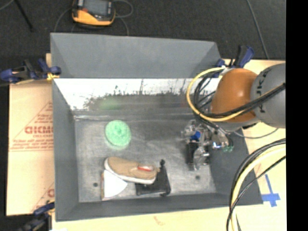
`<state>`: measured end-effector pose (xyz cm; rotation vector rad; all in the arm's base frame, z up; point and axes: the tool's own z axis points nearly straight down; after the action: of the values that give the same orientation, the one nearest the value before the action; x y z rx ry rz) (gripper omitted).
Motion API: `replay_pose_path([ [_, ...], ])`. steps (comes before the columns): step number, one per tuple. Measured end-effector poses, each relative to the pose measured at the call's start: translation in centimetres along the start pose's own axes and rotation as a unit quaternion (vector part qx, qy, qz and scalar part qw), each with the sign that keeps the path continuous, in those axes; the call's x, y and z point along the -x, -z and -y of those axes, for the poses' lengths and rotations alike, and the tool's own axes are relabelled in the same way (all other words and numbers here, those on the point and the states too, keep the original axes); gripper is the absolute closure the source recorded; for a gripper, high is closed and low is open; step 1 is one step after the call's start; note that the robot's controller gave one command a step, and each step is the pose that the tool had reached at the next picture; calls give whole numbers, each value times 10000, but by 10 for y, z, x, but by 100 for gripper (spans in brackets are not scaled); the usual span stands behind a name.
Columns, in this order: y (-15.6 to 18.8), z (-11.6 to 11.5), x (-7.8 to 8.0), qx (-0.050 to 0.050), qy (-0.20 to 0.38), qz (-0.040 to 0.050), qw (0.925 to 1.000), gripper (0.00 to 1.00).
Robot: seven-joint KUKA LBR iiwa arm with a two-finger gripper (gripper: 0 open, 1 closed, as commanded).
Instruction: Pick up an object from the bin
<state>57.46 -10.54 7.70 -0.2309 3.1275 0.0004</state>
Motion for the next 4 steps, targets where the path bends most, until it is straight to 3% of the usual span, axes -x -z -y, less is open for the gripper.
replay_pose_path([
  [1, -1, 17, 2, 27, 1240, -7, 9923, 0],
  [2, 14, 49, 43, 55, 1318, 11, 9913, 100],
  [4, 25, 52, 49, 28, 1329, -1, 9911, 100],
])
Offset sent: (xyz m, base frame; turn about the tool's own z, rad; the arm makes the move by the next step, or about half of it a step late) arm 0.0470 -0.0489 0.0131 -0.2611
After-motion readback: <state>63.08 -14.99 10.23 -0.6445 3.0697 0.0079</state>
